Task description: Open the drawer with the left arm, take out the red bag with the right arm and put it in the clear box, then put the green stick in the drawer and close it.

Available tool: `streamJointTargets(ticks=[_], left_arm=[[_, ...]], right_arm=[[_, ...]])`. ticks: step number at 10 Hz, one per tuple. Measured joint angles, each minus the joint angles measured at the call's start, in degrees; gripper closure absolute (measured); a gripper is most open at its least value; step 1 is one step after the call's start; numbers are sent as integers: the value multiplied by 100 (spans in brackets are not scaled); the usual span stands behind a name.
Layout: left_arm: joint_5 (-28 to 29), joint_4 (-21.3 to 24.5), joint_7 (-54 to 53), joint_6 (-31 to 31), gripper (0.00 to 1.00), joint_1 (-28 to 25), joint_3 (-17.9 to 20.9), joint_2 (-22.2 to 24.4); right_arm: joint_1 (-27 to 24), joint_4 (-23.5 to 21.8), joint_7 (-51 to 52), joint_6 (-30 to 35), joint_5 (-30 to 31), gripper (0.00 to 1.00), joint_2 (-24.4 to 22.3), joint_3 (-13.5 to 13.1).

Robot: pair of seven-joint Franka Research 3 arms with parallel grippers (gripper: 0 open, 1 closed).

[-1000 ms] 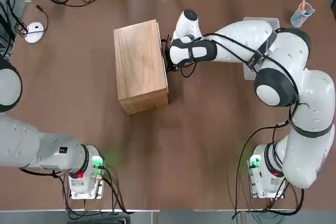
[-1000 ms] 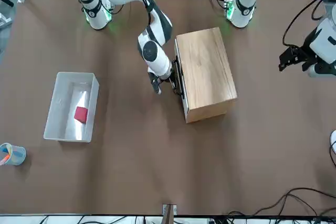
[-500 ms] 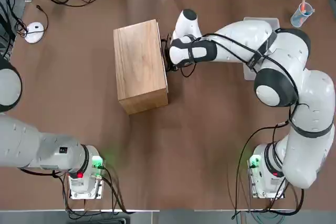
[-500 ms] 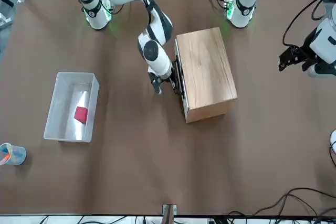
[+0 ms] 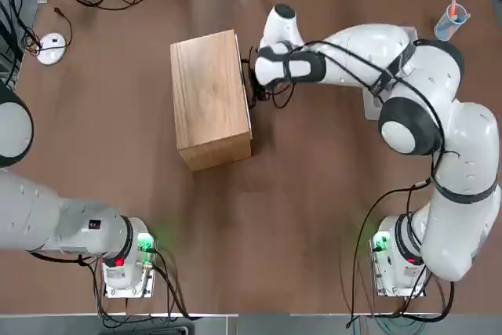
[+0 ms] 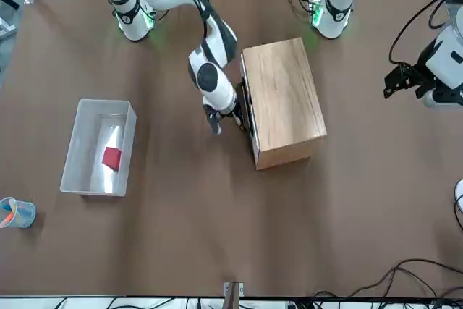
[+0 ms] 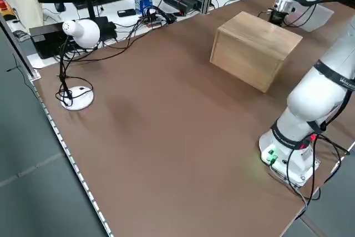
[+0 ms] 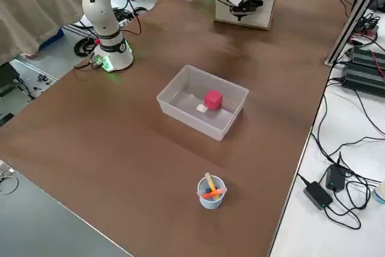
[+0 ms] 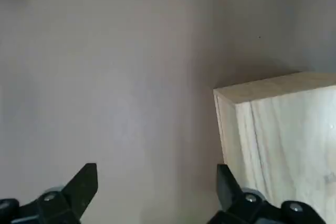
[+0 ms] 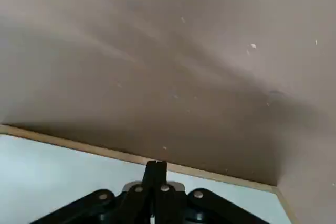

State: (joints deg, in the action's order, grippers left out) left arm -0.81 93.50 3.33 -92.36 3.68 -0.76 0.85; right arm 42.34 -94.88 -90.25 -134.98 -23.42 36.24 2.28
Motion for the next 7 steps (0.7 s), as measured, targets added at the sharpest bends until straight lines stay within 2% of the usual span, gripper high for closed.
streamJointTargets(ticks=[1, 4, 7], left_arm=[[0, 1, 0, 0, 0, 0, -1, -4], [0, 4, 0, 0, 0, 1, -6, -16], [0, 6, 0, 0, 0, 2, -9, -17]], right_arm=[[-268, 145, 241, 399, 0, 95, -87, 0], [-1045, 211, 1326, 1364, 54, 94, -334, -6], [-2114, 261, 3328, 2269, 495, 90, -652, -24]])
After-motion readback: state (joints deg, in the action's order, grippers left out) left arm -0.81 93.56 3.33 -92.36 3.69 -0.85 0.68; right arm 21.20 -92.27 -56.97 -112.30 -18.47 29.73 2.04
